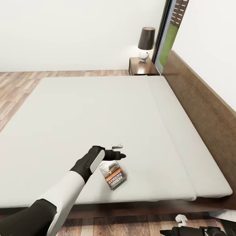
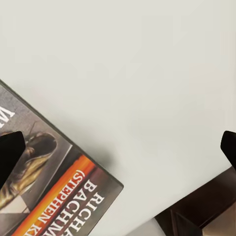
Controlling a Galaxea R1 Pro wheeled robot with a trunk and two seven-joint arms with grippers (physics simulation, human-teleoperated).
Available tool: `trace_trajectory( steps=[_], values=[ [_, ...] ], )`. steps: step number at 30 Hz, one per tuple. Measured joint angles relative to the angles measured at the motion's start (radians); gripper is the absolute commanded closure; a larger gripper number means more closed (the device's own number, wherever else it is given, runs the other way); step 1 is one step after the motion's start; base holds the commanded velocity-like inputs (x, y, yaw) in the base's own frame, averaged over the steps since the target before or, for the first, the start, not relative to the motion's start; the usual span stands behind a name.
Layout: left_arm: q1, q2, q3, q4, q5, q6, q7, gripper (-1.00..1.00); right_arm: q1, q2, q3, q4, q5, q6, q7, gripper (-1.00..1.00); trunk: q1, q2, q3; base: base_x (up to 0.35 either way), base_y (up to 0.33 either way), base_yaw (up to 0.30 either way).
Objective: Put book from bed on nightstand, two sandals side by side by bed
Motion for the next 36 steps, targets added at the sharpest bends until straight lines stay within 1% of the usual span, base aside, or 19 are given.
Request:
trace_trajectory(
  steps=[3,9,12,17,21,23,26,29,36],
  values=[
    [0.000,0.000,0.000,0.000,0.001,0.000,-0.001,-1.00,0.000,0.000,0.000,0.000,0.000,0.000,0.000,-1.00,0.012,-0.021,-0.009,0.000,0.000,0.000],
    [0.000,0.000,-0.002,0.000,0.001,0.000,-0.003,-1.00,0.000,0.000,0.000,0.000,0.000,0.000,0.000,-1.00,0.012,-0.021,-0.010,0.000,0.000,0.000],
    [0.000,0.000,-0.013,-0.009,0.000,0.003,-0.003,-1.00,0.000,0.000,0.000,0.000,0.000,0.000,0.000,-1.00,0.012,-0.021,-0.009,0.000,0.000,0.000],
    [0.000,0.000,-0.033,-0.048,0.001,0.009,-0.007,-1.00,0.000,0.000,0.000,0.000,0.000,0.000,0.000,-1.00,0.012,-0.021,-0.009,0.000,0.000,0.000],
    [0.000,0.000,-0.053,-0.058,0.001,0.010,-0.059,-1.00,0.000,0.000,0.000,0.000,0.000,0.000,0.000,-1.00,0.012,-0.021,-0.010,0.000,0.000,0.000],
    [0.000,0.000,-0.075,-0.059,0.000,0.011,-0.107,-1.00,0.000,0.000,0.000,0.000,0.000,0.000,0.000,-1.00,0.012,-0.021,-0.010,0.000,0.000,0.000],
    [0.000,0.000,-0.098,-0.059,0.000,0.010,-0.143,-1.00,0.000,0.000,0.000,0.000,0.000,0.000,0.001,-1.00,0.012,-0.021,-0.010,0.000,0.000,0.000],
    [0.000,0.000,-0.112,-0.058,0.000,0.009,-0.162,-1.00,0.000,0.000,0.000,0.000,0.000,0.000,0.001,-1.00,0.012,-0.021,-0.010,0.000,0.000,0.000],
    [0.000,0.000,-0.119,-0.053,0.001,0.008,-0.171,-1.00,0.000,0.000,0.000,0.000,0.000,0.000,0.000,-1.00,0.012,-0.021,-0.010,0.000,0.000,0.000]
  ],
)
